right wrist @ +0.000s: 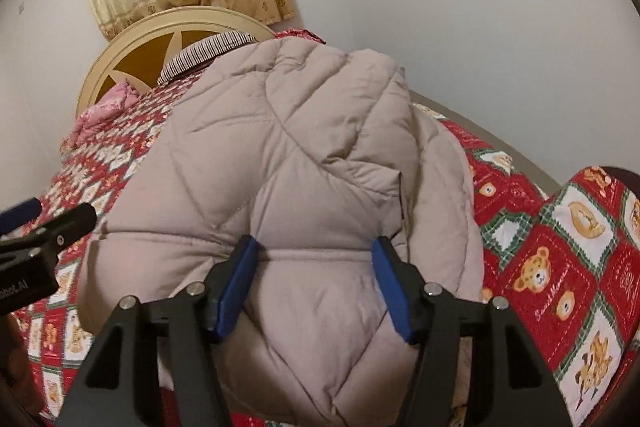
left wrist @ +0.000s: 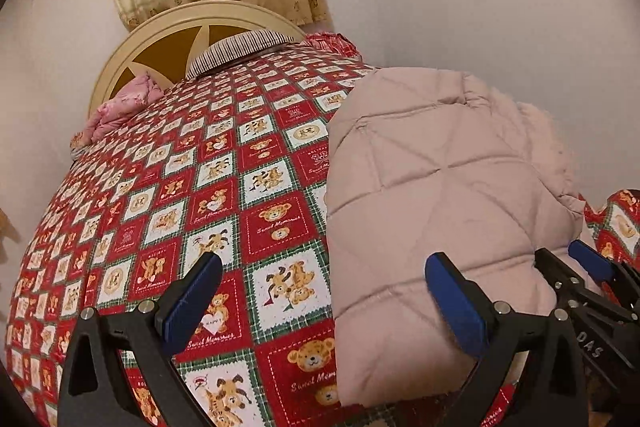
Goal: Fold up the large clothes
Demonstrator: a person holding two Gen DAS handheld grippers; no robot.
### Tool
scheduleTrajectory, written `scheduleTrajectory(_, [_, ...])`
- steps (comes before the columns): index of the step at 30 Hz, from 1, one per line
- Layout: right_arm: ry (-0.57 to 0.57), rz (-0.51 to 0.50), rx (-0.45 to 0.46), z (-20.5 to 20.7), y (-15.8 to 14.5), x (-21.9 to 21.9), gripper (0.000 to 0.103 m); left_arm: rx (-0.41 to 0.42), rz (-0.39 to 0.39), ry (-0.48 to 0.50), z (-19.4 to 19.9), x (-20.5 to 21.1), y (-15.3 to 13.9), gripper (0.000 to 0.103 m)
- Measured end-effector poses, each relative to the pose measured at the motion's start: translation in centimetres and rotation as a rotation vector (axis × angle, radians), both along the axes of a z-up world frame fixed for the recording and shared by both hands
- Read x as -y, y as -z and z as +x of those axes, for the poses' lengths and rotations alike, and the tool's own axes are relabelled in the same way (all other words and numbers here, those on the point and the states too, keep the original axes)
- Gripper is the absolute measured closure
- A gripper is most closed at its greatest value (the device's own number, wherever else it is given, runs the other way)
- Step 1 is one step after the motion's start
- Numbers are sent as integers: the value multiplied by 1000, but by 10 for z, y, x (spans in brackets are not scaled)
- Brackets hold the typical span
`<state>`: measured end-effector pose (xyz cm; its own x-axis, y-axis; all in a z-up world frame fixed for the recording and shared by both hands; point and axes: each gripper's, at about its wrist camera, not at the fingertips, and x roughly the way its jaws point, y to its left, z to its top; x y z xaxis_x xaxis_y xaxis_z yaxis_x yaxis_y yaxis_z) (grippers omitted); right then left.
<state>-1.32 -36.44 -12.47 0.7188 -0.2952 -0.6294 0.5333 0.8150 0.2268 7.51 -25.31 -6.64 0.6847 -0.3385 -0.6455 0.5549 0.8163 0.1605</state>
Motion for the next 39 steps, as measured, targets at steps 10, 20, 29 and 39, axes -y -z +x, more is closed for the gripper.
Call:
scheduleTrajectory(10, [25,-58,75,-50,-37,-17,16,76,-47,21,-27,-27,-25,1])
scheduleTrajectory(20, [-3,-106,96,-100,-87,-22,11,167,-63,-18,-62,-65,-65,1])
scheduleTrajectory(29, [60,-148,237,-157,-146,-34,5,185,-177,17,-104,-96,-115,1])
scheduleTrajectory(39, [44,-289,313,-153,-157,-70,0,250,-264,-1,-126,-116,-140,1])
